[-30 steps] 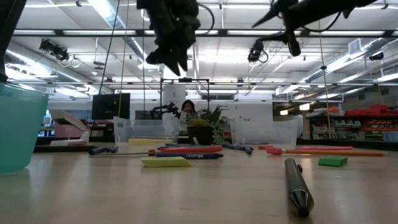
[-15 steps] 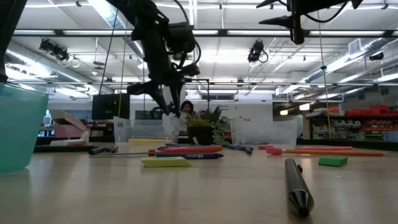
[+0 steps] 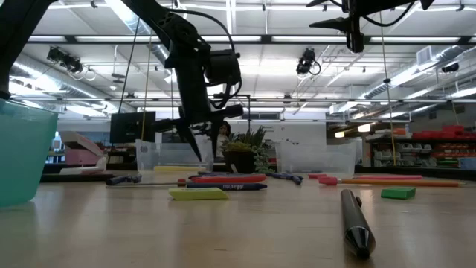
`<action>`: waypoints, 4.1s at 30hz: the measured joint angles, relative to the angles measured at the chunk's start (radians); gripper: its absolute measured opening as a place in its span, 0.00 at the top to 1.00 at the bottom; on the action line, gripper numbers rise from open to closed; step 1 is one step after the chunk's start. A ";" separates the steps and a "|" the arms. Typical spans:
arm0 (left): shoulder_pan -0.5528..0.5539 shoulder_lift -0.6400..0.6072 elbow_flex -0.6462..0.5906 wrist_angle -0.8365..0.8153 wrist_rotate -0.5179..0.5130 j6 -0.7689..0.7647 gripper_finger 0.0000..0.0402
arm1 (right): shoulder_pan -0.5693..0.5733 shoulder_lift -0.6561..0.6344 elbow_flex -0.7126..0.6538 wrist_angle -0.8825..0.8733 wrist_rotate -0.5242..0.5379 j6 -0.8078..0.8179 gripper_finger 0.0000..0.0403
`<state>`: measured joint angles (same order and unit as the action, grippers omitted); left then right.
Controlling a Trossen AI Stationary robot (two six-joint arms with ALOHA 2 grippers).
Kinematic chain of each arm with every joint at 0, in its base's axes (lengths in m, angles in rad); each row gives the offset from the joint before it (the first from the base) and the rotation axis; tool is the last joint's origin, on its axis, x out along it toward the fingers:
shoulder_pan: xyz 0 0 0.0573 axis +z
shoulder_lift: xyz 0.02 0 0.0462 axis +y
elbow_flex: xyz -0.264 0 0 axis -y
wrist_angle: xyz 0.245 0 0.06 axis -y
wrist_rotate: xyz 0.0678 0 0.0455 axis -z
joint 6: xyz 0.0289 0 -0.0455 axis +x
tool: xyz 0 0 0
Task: Sort crayons/erasers/pens/pencils in bins
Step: Put the blue crayon into the right transparent bin
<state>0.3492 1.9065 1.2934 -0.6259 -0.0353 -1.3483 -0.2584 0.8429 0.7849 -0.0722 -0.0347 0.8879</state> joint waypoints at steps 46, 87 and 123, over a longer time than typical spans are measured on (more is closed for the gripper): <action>0.020 0.088 0.001 -0.013 -0.016 -0.046 0.75 | -0.002 0.000 0.000 -0.038 0.034 0.001 0.56; -0.033 -0.211 0.003 0.352 0.236 0.253 0.99 | -0.003 0.015 0.000 -0.115 0.131 0.040 0.56; 0.135 -0.503 0.004 0.312 0.528 0.586 0.96 | 0.260 0.713 0.254 -0.346 -0.017 -0.719 0.56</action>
<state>0.4843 1.4031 1.2976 -0.3135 0.4923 -0.7624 0.0014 1.5556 1.0387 -0.4184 -0.0519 0.1687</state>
